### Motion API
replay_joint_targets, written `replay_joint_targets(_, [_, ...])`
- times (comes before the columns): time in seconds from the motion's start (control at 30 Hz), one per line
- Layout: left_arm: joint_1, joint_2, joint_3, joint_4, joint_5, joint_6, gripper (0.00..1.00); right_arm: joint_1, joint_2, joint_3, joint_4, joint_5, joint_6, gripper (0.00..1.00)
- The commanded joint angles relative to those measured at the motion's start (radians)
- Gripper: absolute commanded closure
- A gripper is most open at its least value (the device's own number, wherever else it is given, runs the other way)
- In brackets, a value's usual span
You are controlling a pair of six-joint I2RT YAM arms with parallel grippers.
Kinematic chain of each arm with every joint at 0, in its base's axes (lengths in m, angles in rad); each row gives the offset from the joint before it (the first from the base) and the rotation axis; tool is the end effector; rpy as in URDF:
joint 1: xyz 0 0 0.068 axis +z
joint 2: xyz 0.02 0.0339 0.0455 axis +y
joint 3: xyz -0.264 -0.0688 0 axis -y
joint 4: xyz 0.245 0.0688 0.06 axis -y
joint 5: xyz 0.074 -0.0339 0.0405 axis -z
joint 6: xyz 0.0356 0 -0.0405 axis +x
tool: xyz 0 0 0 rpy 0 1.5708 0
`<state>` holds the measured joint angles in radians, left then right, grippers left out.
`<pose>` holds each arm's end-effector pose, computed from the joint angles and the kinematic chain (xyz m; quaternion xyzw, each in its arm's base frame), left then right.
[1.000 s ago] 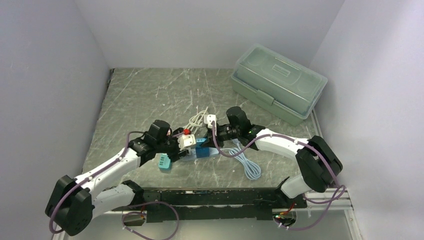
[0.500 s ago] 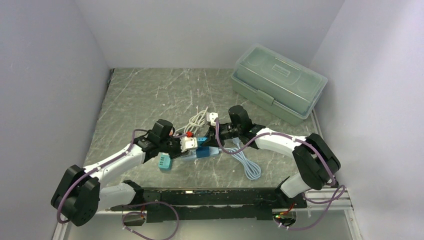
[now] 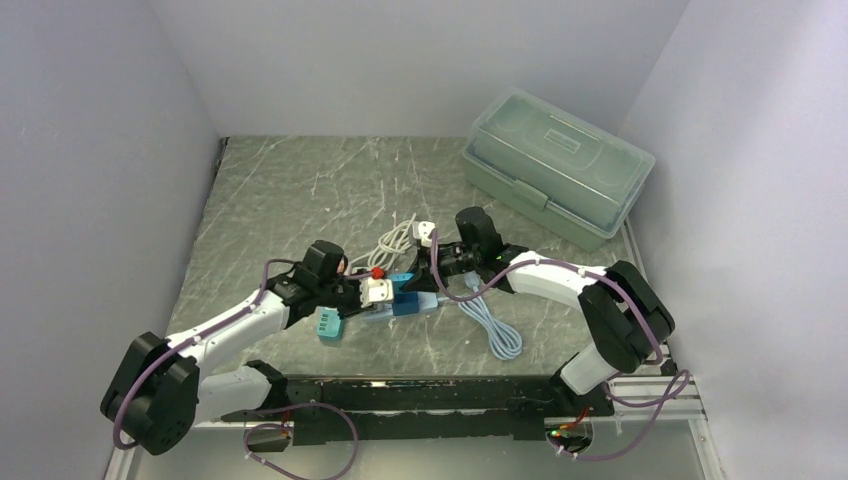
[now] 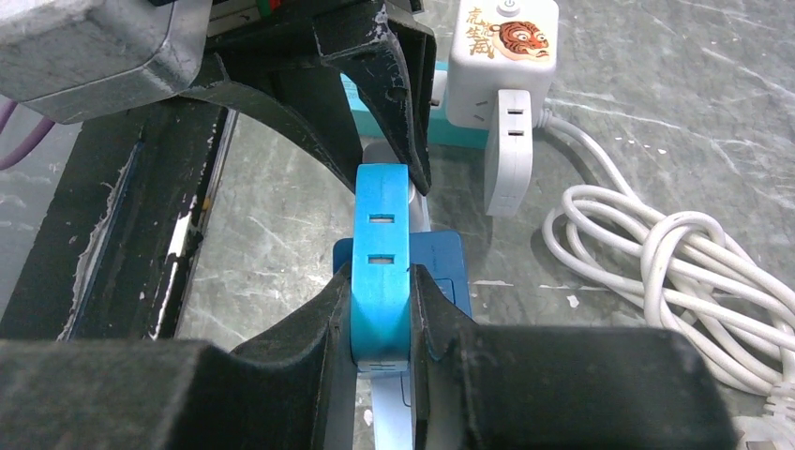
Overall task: Insert the plug
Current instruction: Insert the plug into the socket.
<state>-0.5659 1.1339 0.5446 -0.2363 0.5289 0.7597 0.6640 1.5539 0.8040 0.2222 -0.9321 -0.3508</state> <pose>0.1730 -0.1312 0.1894 0.6282 0.6501 -0.2083 0.3733 0.2328 0.2185 0.2064 -0.5720 0.5682 0.4543 0.3789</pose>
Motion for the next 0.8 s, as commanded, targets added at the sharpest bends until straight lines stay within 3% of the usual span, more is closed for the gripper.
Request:
replay_joint_targets(0.0, [-0.008, 0.002, -0.019, -0.037, 0.0, 0.074, 0.81, -0.004, 0.07, -0.05, -0.057, 0.198, -0.048, 1.0])
replay_joint_targets(0.23, [-0.019, -0.003, -0.017, -0.075, -0.031, 0.104, 1.0, -0.003, 0.066, -0.114, 0.001, 0.246, -0.012, 1.0])
replay_joint_targets(0.77, [-0.066, 0.0, -0.016, -0.128, -0.122, 0.138, 1.0, 0.021, 0.152, -0.166, 0.048, 0.291, 0.031, 1.0])
